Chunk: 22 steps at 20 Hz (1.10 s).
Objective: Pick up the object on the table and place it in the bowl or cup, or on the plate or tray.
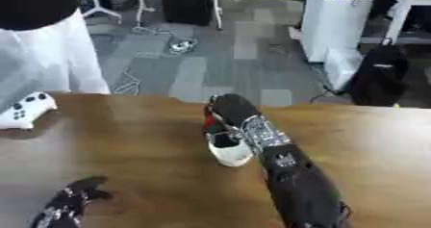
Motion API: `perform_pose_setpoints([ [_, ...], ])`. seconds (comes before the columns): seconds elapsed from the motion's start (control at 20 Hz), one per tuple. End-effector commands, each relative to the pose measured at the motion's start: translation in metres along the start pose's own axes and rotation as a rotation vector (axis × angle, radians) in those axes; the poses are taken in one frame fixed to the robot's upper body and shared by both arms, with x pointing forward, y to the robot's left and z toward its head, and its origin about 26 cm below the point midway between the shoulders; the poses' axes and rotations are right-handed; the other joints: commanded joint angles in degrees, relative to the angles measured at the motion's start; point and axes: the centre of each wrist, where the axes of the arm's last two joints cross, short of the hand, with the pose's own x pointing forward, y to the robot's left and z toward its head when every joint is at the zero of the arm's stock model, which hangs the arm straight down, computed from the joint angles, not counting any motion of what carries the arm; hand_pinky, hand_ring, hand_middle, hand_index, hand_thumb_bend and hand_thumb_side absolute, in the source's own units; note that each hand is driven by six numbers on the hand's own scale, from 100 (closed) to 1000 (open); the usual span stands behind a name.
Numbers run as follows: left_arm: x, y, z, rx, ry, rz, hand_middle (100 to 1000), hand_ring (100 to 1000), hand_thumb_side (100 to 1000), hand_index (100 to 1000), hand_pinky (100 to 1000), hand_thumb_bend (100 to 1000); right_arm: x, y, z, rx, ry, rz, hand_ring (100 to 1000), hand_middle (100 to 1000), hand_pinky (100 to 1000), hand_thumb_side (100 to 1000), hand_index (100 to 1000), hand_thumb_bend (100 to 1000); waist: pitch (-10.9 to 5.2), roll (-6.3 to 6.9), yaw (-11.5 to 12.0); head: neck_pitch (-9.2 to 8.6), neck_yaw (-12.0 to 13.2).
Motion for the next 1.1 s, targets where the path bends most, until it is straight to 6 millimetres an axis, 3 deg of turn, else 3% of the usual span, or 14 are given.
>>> perform_pose_setpoints([
  [0.05,0.0059,-0.0016,-0.0032,-0.012,-0.030,-0.001,704,635,815,757,1000,799,-0.0095,-0.0191,-0.0019,-0.038,0.021,0.028,244,252,463,236,439,248,-0.57,0.37,0.10,-1.01,-1.21],
  [0.6,0.0059,-0.0024,-0.0025,-0.009,-0.034,0.000,703,633,815,757,1000,799,-0.0121,-0.0195,-0.0008,-0.042,0.040,0.035,250,257,464,244,439,240,0.15,0.62,0.29,-1.66,-1.85],
  [0.95,0.0054,-0.0030,-0.0019,-0.008,-0.033,0.000,702,631,814,756,1000,798,-0.0150,-0.0215,-0.0002,-0.050,0.050,0.050,389,325,508,266,486,245,0.50,0.66,0.17,-2.23,-2.45],
  [1.1,0.0053,-0.0033,-0.0018,-0.009,-0.034,0.001,701,630,815,756,1000,798,-0.0170,-0.0237,0.0000,-0.059,0.053,0.059,497,422,566,301,575,261,0.67,0.69,0.15,-2.53,-2.77],
])
